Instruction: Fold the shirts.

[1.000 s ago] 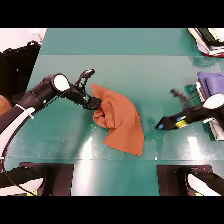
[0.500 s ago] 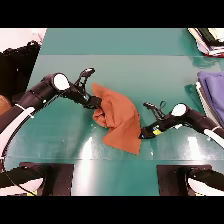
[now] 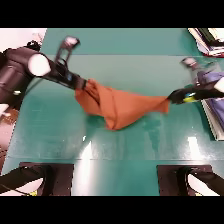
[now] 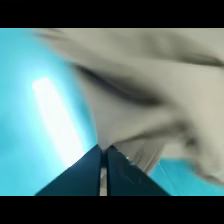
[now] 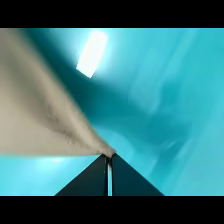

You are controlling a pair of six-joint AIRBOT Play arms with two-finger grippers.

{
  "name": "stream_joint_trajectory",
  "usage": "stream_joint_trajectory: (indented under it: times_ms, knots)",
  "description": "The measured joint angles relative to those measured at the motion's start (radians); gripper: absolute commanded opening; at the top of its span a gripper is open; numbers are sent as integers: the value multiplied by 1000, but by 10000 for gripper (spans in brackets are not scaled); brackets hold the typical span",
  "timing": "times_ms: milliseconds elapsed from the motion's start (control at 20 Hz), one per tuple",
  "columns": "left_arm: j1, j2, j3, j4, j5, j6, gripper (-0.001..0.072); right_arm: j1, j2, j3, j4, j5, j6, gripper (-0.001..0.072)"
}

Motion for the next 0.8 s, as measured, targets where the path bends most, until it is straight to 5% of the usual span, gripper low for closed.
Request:
stream_joint_trajectory:
  times_ms: [500, 800]
  knots:
    - [0, 208, 214, 96, 104, -14, 25, -189, 120, 389, -34, -10, -15, 13]
    - [2, 187, 68, 49, 46, -18, 25, -86, 123, 258, -47, 46, -15, 12]
